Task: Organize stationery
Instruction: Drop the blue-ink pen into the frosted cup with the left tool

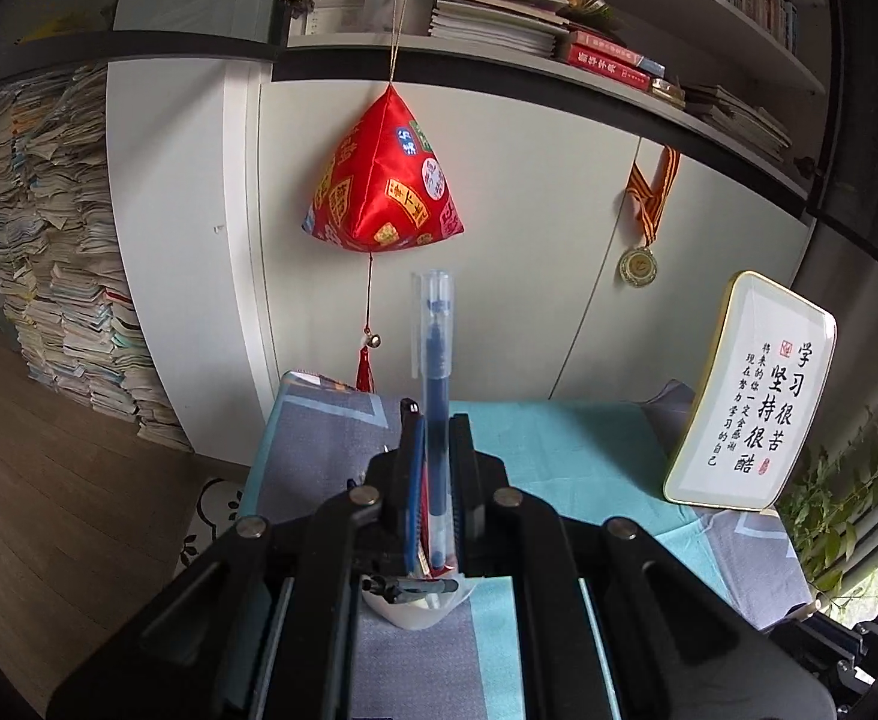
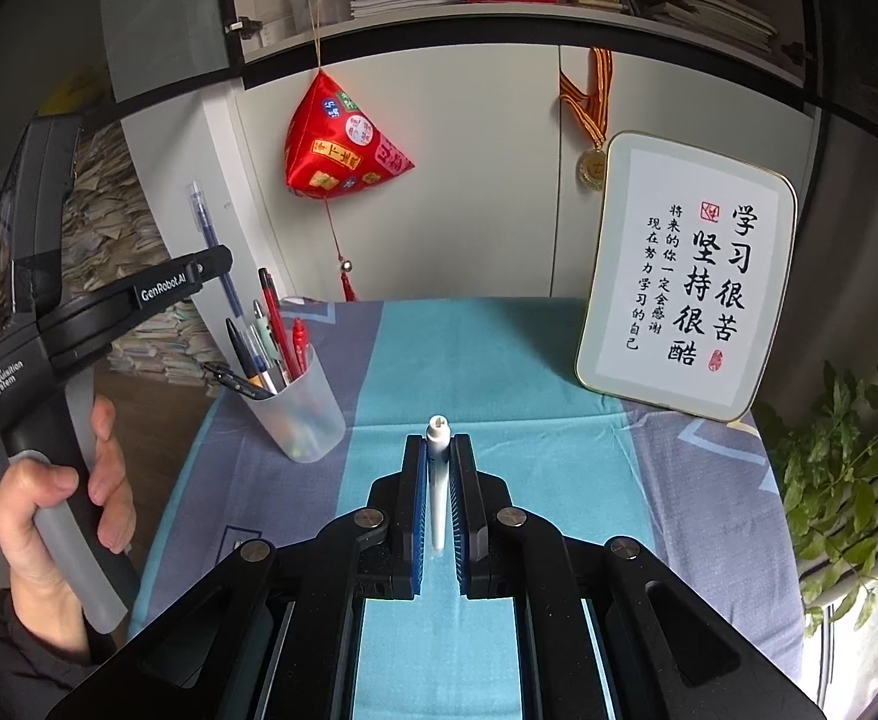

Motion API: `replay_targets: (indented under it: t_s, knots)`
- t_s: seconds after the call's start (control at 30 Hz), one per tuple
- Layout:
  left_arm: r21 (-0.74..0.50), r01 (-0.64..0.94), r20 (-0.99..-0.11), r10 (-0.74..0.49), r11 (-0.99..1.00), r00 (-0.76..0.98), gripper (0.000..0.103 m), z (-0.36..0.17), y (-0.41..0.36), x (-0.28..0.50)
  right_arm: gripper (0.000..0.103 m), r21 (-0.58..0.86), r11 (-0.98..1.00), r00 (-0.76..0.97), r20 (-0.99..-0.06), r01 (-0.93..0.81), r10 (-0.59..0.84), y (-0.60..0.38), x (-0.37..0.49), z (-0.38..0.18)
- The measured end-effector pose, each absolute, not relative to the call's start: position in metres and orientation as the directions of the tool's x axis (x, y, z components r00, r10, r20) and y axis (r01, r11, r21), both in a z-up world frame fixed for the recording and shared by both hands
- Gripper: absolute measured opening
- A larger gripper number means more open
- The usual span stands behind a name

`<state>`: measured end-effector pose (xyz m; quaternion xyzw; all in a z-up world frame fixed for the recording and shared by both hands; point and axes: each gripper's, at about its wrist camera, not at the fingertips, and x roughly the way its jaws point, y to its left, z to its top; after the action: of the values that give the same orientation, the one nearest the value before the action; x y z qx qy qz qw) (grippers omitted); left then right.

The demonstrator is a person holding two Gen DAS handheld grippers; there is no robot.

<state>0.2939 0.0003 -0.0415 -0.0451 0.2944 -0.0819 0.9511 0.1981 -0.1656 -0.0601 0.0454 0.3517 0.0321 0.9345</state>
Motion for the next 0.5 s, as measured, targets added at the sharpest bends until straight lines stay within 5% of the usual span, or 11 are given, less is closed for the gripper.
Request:
replay_targets:
  t_s: [0.5]
  knots:
    - [-0.072, 0.110, -0.614, -0.132, 0.991, 0.779, 0.006, -0.082, -0.011, 0.301, 0.008, 0.112, 0.993, 0.739, -0.666, -0.036, 0.102, -0.163, 0.204, -0.068]
